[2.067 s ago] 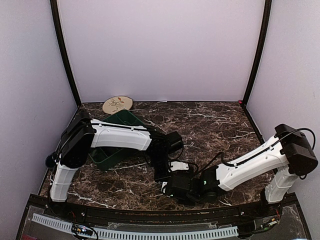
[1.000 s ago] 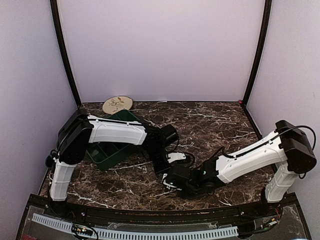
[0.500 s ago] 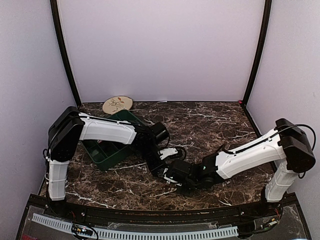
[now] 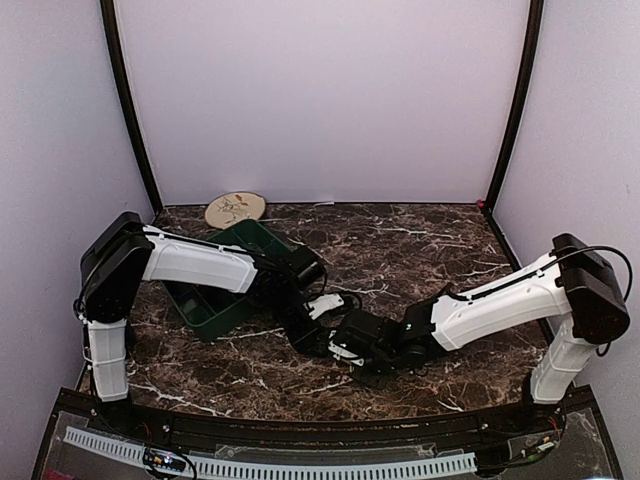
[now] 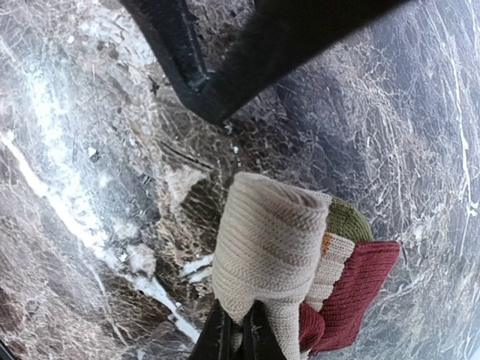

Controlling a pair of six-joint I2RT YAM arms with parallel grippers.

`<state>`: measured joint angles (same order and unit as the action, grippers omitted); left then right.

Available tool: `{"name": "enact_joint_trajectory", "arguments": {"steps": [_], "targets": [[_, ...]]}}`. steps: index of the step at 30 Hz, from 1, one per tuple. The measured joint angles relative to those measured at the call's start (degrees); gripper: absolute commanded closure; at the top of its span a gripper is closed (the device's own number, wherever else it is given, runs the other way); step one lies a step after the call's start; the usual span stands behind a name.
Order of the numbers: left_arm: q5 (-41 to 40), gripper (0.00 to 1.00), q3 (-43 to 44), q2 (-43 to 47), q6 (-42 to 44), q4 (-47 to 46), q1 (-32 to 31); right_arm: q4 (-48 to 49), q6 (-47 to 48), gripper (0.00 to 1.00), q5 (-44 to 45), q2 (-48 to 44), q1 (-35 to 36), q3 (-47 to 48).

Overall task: Roll the socks
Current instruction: Roll the sock at the center of the board.

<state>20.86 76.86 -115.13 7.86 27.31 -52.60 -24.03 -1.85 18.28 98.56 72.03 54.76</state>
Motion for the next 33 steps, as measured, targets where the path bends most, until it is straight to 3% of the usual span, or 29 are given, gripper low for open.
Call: {"name": "enact_joint_trajectory", "arguments": {"steps": [23, 33], "targets": [[-3.2, 0.5, -11.8, 7.2, -5.3, -9.7, 2.8, -1.2, -3.7, 0.97, -7.0, -0.7, -3.1, 0.8], [-9.9, 0.51, -23.8, 15.8, -7.9, -17.0, 3.0, -1.7, -7.1, 0.97, -17.7, -0.7, -8.7, 1.7]]}}
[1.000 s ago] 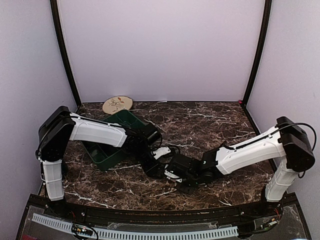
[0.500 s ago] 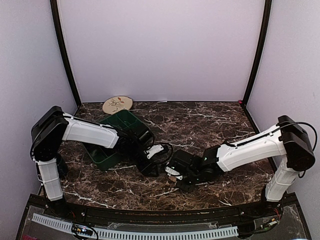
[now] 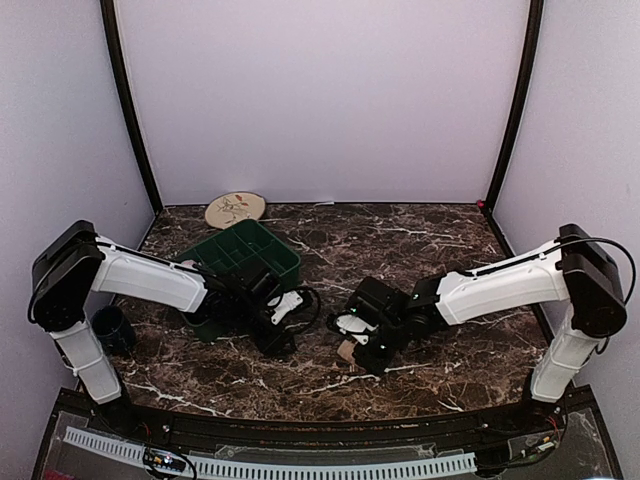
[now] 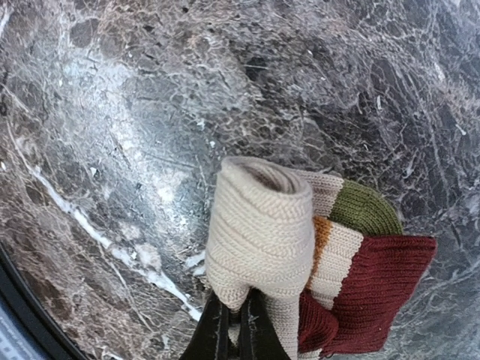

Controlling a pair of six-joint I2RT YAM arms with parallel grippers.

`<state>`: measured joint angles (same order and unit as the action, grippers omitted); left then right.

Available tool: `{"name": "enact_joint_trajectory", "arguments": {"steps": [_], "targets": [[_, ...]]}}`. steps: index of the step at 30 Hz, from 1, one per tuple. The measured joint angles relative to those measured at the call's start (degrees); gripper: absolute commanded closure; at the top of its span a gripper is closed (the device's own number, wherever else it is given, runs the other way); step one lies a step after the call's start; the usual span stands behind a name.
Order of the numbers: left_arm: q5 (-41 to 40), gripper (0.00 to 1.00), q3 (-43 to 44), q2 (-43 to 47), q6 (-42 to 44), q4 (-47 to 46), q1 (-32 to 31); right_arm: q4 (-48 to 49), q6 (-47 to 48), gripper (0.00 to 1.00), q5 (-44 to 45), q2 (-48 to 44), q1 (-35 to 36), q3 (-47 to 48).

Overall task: Roll the socks
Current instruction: Roll the sock at the center of the board.

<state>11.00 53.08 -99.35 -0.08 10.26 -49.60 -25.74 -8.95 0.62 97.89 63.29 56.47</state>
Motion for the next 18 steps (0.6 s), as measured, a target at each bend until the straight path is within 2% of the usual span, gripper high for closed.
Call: {"name": "enact_joint_trajectory", "arguments": {"steps": [7, 12, 18], "targets": [[-1.5, 0.5, -6.8, 6.8, 0.3, -6.7, -0.4, 0.1, -2.1, 0.97, -9.9, 0.2, -4.9, 0.1], [-2.2, 0.49, -7.1, 8.2, 3.2, -11.3, -3.2, 2.0, -4.9, 0.97, -16.6, 0.4, -8.1, -1.1], [-3.6, 0.49, -5.4, 6.9, 7.6, -12.5, -8.7, 6.6, -8.6, 0.97, -23.7, -0.2, -11.4, -4.3]]}}
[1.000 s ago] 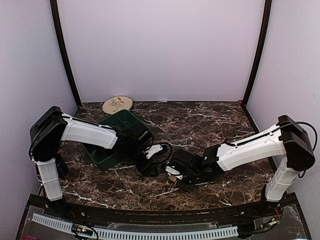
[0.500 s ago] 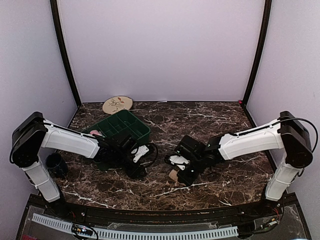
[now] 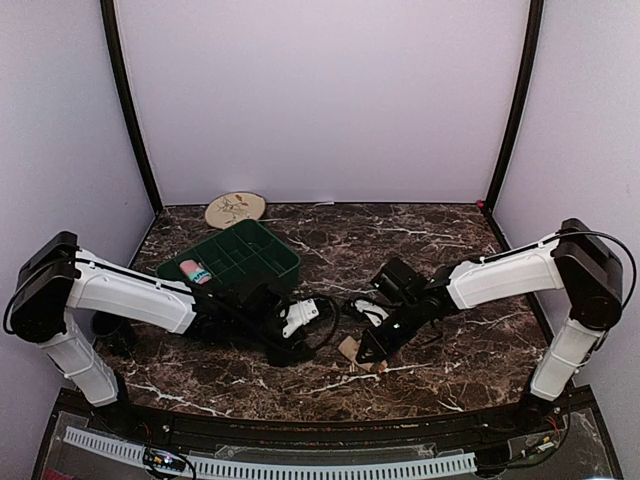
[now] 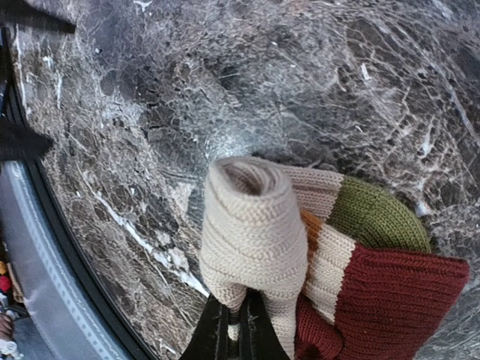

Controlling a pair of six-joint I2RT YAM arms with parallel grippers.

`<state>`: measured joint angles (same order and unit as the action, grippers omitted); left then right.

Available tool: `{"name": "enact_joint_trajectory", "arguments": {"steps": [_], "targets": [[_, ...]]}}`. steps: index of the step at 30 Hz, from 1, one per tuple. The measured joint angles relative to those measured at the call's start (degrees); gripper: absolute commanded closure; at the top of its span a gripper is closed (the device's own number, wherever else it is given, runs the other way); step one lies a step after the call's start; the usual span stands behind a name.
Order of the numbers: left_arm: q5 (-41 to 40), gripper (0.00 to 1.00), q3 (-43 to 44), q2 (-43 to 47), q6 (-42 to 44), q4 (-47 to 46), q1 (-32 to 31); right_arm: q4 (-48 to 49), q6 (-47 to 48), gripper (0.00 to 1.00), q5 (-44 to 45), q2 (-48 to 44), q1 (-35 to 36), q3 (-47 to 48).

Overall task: Roll the socks
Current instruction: Roll the sock at the center of the board.

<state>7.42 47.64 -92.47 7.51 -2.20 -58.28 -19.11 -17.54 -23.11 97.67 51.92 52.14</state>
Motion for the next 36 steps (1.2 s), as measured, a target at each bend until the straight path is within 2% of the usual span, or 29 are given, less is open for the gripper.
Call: {"name": "enact_joint_trajectory", "arguments": {"steps": [13, 26, 31, 36], "targets": [[-2.3, 0.47, 6.8, -7.8, 6.3, -2.4, -3.5, 4.2, -5.9, 0.98, -9.9, -2.3, -6.0, -5.9], [-5.2, 0.34, 10.6, -13.6, 13.0, -5.3, -6.7, 3.6, -5.1, 0.98, -16.7, 0.1, -9.7, -5.6], [-9.4, 0.33, 10.4, -14.8, 18.6, -8.8, -8.8, 1.7, -3.4, 0.99, -19.3, 2.1, -10.7, -4.0], [-16.2, 0.34, 7.8, -15.8, 27.0, -16.8, -12.7, -1.0, -1.3, 0.99, -21.3, 4.0, -11.5, -2.0]]}}
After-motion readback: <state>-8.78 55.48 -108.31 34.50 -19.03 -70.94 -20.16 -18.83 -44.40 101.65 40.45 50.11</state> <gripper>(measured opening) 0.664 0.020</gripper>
